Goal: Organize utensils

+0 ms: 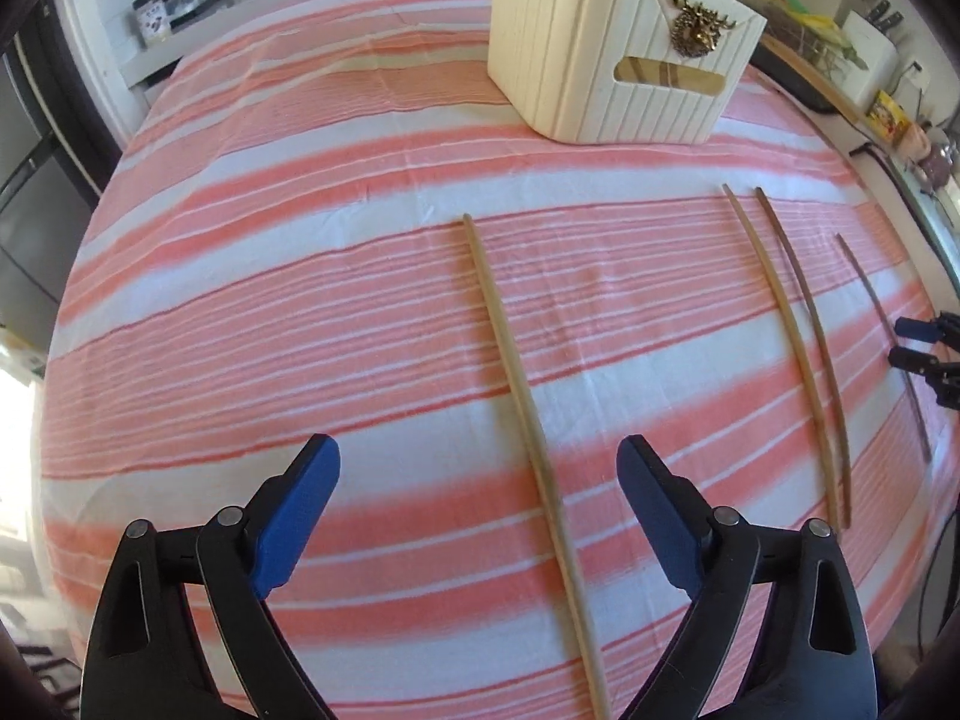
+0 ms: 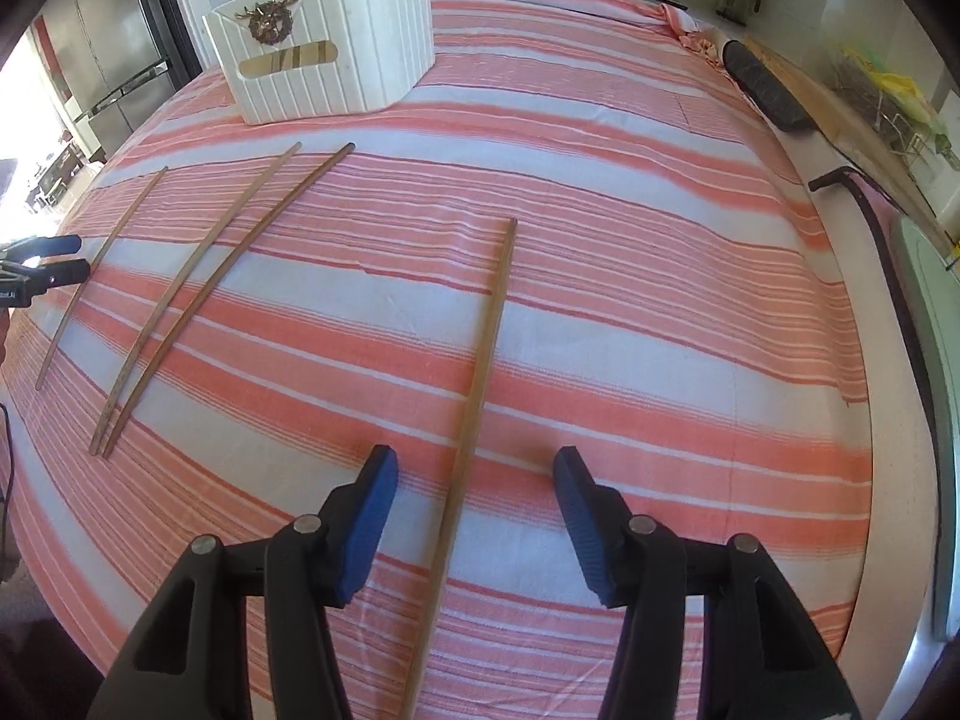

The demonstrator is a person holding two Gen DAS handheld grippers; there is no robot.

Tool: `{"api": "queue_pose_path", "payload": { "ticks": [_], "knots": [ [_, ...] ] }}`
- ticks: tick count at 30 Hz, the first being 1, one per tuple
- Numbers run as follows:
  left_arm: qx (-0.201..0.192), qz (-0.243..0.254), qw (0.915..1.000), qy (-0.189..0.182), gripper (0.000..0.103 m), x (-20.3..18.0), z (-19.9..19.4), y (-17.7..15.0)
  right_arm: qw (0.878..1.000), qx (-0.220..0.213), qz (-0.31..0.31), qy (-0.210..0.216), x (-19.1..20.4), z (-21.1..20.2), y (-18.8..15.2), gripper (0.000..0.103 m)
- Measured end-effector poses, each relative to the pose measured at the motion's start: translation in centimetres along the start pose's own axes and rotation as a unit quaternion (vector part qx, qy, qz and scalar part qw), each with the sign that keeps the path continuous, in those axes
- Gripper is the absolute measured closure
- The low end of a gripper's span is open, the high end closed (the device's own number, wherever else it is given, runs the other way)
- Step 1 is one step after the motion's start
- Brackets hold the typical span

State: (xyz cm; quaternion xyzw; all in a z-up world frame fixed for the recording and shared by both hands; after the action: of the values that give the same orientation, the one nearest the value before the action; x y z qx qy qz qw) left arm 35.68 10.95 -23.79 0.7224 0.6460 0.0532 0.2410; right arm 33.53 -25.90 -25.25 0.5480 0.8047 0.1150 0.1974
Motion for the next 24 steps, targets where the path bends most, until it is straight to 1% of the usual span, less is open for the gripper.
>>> {"api": "queue_pose_path", "payload": {
  "ticks": [1, 3, 4, 6, 7, 10, 11, 12, 13, 14, 15, 16, 17, 18, 20, 22, 24],
  "knots": [
    [0.005, -0.001, 1.0, -0.002, 0.015, 0.1, 0.3, 0.5, 1.0, 0.003, -0.002, 0.001, 0.0, 0.2, 0.4, 0.053],
    [0.018, -0.006, 0.9998, -0.012, 0.023, 0.4, 1.2, 1.2, 1.0, 0.008, -0.005, 0.0, -0.2, 0.6, 1.4, 0.058],
    [0.025, -0.006, 0.9996, -0.009, 0.026, 0.4, 1.7, 1.6, 1.0, 0.01, -0.005, 0.001, -0.3, 0.8, 1.9, 0.061],
    [0.027, 0.007, 0.9995, 0.012, 0.029, 0.3, 2.2, 2.5, 1.0, 0.015, -0.002, 0.003, -0.6, 1.3, 3.1, 0.065],
    [0.029, 0.012, 0.9994, 0.015, 0.029, 0.2, 2.5, 2.9, 1.0, 0.018, -0.003, 0.005, -0.6, 1.6, 3.7, 0.065],
    [0.032, 0.008, 0.9994, 0.012, 0.032, 0.0, 3.1, 4.2, 1.0, 0.022, -0.008, 0.004, -0.5, 2.4, 5.4, 0.066],
    [0.032, 0.008, 0.9994, 0.013, 0.035, 0.0, 3.3, 4.6, 1.0, 0.024, -0.011, 0.004, -0.3, 2.7, 6.0, 0.066],
    [0.031, 0.008, 0.9994, 0.014, 0.042, 0.0, 3.4, 5.0, 1.0, 0.023, -0.013, 0.002, -0.2, 2.9, 6.6, 0.067],
    [0.03, 0.007, 0.9994, 0.017, 0.047, 0.0, 3.5, 5.4, 1.0, 0.024, -0.015, -0.001, -0.1, 3.1, 7.2, 0.074],
    [0.027, 0.005, 0.9995, 0.015, 0.061, -0.1, 3.6, 5.7, 1.0, 0.025, -0.016, -0.002, 0.0, 3.3, 7.7, 0.079],
    [0.025, 0.005, 0.9996, 0.015, 0.081, -0.2, 3.6, 6.0, 1.0, 0.027, -0.014, -0.004, 0.0, 3.5, 8.2, 0.09],
    [0.022, 0.003, 0.9997, 0.007, 0.094, -0.3, 3.6, 6.3, 1.0, 0.028, -0.01, -0.008, 0.0, 3.7, 8.5, 0.096],
    [0.018, -0.002, 0.9998, -0.006, 0.098, -0.4, 3.6, 6.4, 1.0, 0.025, -0.007, -0.009, 0.0, 3.8, 8.8, 0.096],
    [0.011, -0.007, 0.9998, -0.017, 0.099, -0.3, 3.4, 6.5, 1.0, 0.021, -0.005, -0.01, 0.0, 3.8, 9.0, 0.097],
    [-0.008, -0.011, 0.9998, -0.017, 0.099, -0.5, 2.8, 6.7, 1.0, 0.011, 0.0, -0.012, 0.0, 3.5, 9.0, 0.097],
    [-0.037, -0.012, 0.9989, -0.027, 0.099, -0.7, 1.1, 6.6, 1.0, -0.011, 0.012, -0.001, -0.1, 2.3, 8.9, 0.097],
    [-0.067, -0.011, 0.9969, -0.038, 0.099, -1.0, -1.3, 6.5, 0.999, -0.045, 0.021, 0.004, -0.2, 0.1, 8.6, 0.097]
  ]
}}
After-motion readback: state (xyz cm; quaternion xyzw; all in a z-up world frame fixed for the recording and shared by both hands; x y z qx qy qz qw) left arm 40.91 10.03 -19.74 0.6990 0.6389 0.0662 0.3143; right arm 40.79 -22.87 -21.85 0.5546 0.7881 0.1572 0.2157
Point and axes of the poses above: each gripper's, at about its wrist camera, not at the fingertips, and z roughly the way its jaws point, x to its left, y to its top, the point moved 4 cm from there along z, roughly the way its jaws point, and after that the axes turned 12 degrees about -y, right-handed, at the moved point
